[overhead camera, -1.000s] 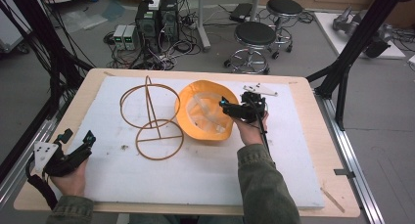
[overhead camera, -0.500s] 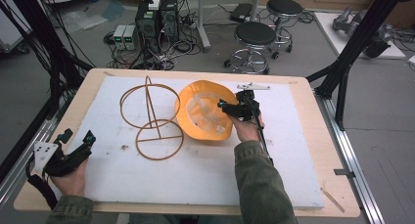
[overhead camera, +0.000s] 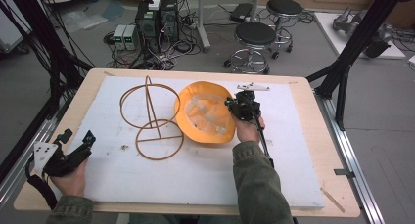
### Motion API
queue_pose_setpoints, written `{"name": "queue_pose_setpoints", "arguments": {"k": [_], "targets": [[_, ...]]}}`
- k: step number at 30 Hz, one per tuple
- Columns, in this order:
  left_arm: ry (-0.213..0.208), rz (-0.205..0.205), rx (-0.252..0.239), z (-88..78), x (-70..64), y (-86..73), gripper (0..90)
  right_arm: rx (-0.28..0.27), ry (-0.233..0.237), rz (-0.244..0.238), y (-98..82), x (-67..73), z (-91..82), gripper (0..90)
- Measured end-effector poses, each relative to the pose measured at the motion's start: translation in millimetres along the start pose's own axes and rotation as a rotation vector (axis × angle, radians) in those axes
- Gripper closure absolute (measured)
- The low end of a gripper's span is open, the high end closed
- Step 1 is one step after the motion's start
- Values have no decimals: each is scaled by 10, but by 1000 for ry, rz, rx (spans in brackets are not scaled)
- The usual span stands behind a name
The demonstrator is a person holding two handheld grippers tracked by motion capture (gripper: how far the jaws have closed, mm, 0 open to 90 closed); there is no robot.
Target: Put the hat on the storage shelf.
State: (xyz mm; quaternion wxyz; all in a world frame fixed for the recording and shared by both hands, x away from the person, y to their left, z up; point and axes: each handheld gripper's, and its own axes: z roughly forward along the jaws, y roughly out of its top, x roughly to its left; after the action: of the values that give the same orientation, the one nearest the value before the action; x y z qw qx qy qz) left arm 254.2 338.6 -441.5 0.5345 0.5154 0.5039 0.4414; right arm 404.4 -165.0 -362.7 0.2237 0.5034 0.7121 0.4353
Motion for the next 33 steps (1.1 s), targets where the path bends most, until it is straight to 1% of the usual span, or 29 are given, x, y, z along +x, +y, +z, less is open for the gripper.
{"name": "queue_pose_setpoints", "arguments": {"k": [3,9,12,14,18,20,21,24,25,27,29,30,32,33], "targets": [[0,-3,-2,1,-2,0,282,-6,-5,-20,-2,14,-8,865],[0,-3,-3,1,-2,2,283,-24,-3,-26,-33,12,-17,865],[0,-1,-1,1,0,1,283,-33,16,-18,-46,-11,-24,865],[0,-1,-1,1,0,1,283,-39,19,-23,-47,-12,-28,865],[0,-2,0,0,-1,2,283,-70,30,-27,-36,-7,-46,865],[0,-1,0,0,-1,2,283,-72,31,-27,-36,-4,-49,865],[0,-4,-3,1,-2,2,283,-86,33,-35,-31,-1,-56,865],[0,-2,0,1,0,2,283,-101,33,-31,-25,2,-69,865],[0,-4,-2,2,-2,1,283,-119,33,-31,-17,2,-85,866],[-1,-4,-3,2,-2,1,283,-136,39,-25,-11,-1,-101,865],[0,-5,0,3,0,0,283,-153,59,-20,-7,-12,-113,865],[0,-5,0,3,0,0,285,-153,59,-20,-7,-12,-113,865],[0,-10,3,3,7,-2,285,-194,89,-10,-13,-23,-140,865],[0,-19,-2,7,5,-4,285,-210,92,-11,-18,-28,-149,864]]}}
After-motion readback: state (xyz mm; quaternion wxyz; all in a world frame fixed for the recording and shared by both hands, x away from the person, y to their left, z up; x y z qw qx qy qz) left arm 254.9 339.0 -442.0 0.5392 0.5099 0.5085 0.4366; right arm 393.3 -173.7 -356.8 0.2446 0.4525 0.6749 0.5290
